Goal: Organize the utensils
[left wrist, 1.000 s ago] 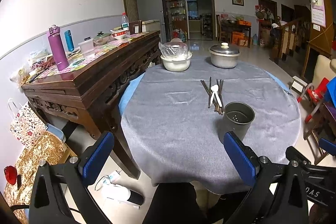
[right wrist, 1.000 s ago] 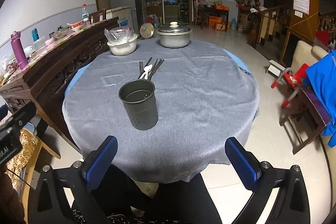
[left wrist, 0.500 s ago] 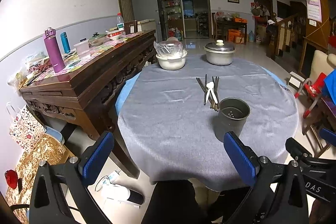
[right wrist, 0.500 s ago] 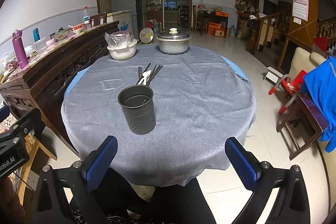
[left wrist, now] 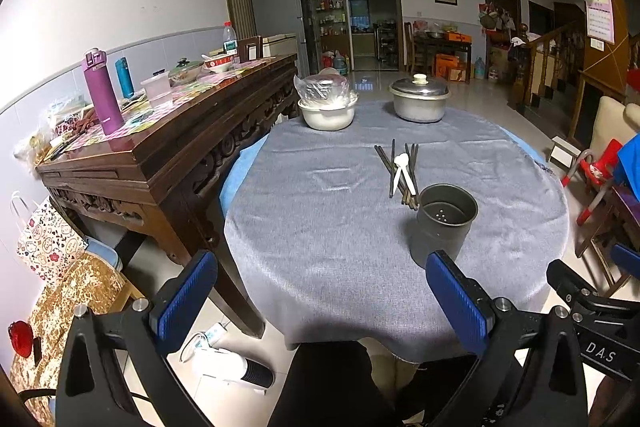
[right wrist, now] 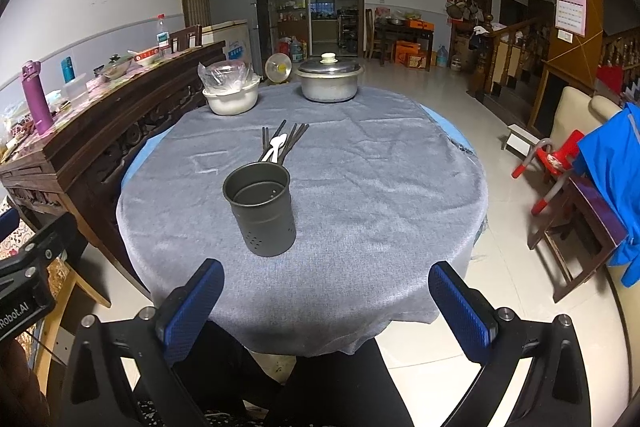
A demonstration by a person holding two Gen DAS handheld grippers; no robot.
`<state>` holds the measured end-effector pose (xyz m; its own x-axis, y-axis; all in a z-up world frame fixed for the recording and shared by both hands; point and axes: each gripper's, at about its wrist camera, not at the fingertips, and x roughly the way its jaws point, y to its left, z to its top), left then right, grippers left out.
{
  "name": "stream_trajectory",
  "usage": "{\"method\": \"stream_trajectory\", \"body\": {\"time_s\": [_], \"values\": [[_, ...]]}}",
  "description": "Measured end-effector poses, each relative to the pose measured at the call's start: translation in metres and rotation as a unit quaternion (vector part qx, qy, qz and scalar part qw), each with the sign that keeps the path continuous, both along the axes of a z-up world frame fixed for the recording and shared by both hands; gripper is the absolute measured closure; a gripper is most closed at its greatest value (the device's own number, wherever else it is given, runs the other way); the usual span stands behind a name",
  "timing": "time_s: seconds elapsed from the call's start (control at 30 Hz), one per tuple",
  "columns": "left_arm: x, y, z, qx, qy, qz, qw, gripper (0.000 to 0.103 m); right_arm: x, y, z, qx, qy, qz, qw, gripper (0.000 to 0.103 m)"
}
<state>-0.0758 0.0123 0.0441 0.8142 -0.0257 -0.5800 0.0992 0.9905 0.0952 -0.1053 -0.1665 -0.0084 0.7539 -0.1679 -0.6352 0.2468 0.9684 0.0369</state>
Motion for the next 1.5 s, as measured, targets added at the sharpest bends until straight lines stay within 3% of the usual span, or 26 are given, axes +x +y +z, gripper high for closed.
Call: {"method": "stream_trajectory", "body": {"time_s": [0.37,0.53,0.7,0.8,0.93,1.03,1.1,1.17,1.37,1.5], "values": [[0.004,0.000,-0.001,-0.001,0.001,-0.001,1.0000,0.000,0.005,-0.002,0.003,0.001,-0.001,0.005,1.000,0.000],[0.036,0.005,-0.004,-0.012,0.026,-0.016,0.9995,0.000,0.037,-0.030,0.018,0.057,-0.007,0.029,0.998,0.000],[0.108,0.013,-0.010,-0.033,0.070,-0.020,0.9968,0.000,0.115,-0.077,0.022,0.137,0.030,0.065,0.988,0.000],[0.155,0.011,-0.019,-0.034,0.091,-0.023,0.9950,0.000,0.179,-0.106,0.011,0.199,0.062,0.082,0.975,0.002],[0.213,0.006,-0.040,-0.041,0.130,-0.027,0.9903,0.000,0.259,-0.122,-0.012,0.250,0.104,0.108,0.957,0.022],[0.253,0.005,-0.060,-0.057,0.164,-0.029,0.9844,0.015,0.322,-0.121,-0.038,0.275,0.141,0.129,0.942,0.045],[0.273,0.004,-0.074,-0.071,0.191,-0.033,0.9785,0.039,0.360,-0.116,-0.055,0.285,0.161,0.137,0.935,0.051],[0.291,0.000,-0.087,-0.086,0.215,-0.038,0.9720,0.046,0.385,-0.108,-0.066,0.284,0.170,0.148,0.932,0.052],[0.319,-0.016,-0.108,-0.075,0.234,-0.056,0.9678,0.048,0.451,-0.078,-0.111,0.272,0.226,0.172,0.920,0.057],[0.335,-0.025,-0.118,-0.067,0.246,-0.064,0.9648,0.048,0.472,-0.064,-0.129,0.242,0.259,0.172,0.919,0.064]]}}
